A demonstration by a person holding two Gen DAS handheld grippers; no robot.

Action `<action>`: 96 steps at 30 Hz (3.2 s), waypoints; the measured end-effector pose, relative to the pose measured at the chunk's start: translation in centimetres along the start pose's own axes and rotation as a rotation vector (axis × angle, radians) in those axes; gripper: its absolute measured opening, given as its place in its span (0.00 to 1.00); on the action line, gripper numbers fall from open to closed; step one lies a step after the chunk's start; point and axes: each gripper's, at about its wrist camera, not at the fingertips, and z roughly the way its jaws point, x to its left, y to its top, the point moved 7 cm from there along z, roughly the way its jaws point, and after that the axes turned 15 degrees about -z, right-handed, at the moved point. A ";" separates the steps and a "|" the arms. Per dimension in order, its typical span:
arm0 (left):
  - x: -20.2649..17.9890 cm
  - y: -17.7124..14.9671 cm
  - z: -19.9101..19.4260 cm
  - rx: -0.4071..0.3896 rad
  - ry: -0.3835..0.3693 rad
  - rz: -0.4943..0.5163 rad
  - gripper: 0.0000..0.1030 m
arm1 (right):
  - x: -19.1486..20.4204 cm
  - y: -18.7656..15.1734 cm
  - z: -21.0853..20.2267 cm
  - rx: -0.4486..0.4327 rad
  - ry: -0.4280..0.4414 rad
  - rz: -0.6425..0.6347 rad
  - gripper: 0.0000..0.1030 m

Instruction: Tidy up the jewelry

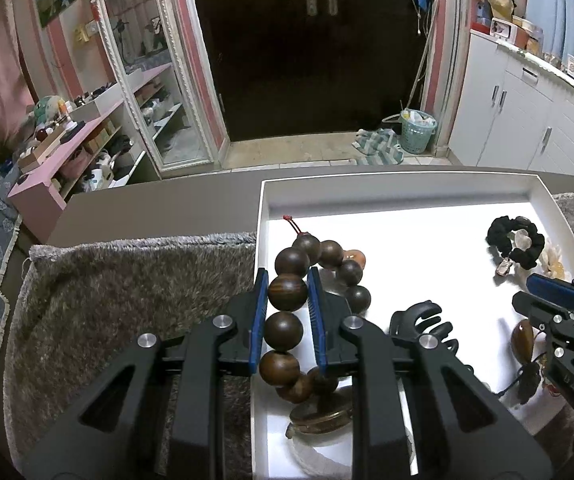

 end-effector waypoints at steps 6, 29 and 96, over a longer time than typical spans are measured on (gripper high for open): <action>0.2 0.1 0.6 0.010 0.003 -0.009 0.18 | 0.1 -0.1 -0.1 -0.010 -0.004 0.002 0.18; 1.2 1.5 -1.8 -0.058 -0.020 -0.040 0.33 | -1.2 -0.3 -3.0 -0.069 -0.032 0.041 0.19; 5.8 -14.0 -16.0 -0.400 -0.056 -0.019 0.97 | 2.1 -13.8 -15.2 -0.387 -0.291 0.136 0.96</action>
